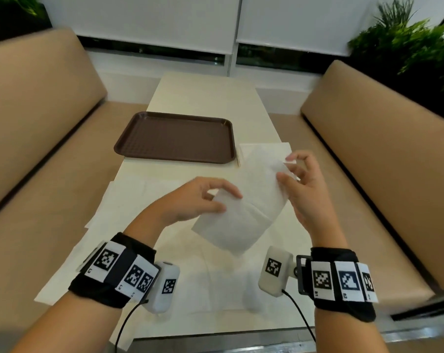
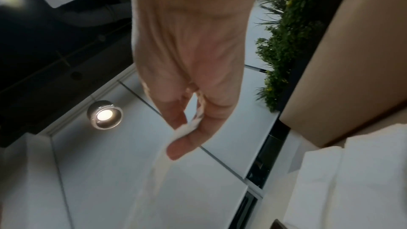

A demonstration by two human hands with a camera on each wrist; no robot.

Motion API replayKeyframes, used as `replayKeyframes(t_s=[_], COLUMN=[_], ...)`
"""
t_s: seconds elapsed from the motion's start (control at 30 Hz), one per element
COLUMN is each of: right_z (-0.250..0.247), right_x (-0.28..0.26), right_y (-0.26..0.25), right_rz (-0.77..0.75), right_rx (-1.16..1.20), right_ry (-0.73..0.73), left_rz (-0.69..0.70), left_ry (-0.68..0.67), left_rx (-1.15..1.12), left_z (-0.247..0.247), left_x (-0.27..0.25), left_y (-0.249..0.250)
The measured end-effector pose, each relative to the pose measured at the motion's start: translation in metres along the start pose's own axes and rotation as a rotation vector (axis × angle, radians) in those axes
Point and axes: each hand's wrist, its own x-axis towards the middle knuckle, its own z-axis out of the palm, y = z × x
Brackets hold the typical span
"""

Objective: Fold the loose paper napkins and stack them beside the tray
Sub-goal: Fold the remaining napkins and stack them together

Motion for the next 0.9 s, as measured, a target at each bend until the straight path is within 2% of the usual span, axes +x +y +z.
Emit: replayKeyframes(t_s=[0.1, 0.2, 0.33, 0.47, 0.57, 0.63, 0.8, 0.9], right_z=[-0.023, -0.049, -0.072, -0.086, -0.096, -0.098, -0.096, -0.094], right_x=[-0.002, -0.003, 0.025, 0.08, 0.113, 0.123, 0.128, 0.123], right_y=[0.027, 0.061, 0.087, 0.101, 0.121, 0.132, 0.152, 0.152], right_rz=[0.078, 0.244, 0.336, 0.346, 0.403, 0.473, 0.542, 0.589], right_rx=[-0.113, -0.151, -0.169, -0.26, -0.469, -0.572, -0.845, -0.972], right_ry=[0.138, 0.244, 0.271, 0.225, 0.15, 0.09, -0.091, -0.122], left_rz=[-0.07, -0.134, -0.194, -0.132, -0.181, -0.238, -0.352, -0.42], left_ry=[-0.055, 0.052, 0.221, 0.357, 0.473, 0.499, 0.419, 0.335], left_rx=[0.094, -0.087, -0.324, -0.427, -0.201, -0.03, 0.327, 0.566], left_z=[0.005, 0.014, 0.023, 0.028, 0.033, 0.04, 0.055, 0.061], left_x=[0.011, 0.037, 0.097, 0.168, 0.209, 0.226, 0.243, 0.237], left_y=[-0.027, -0.049, -0.05, -0.044, -0.055, -0.069, -0.096, -0.095])
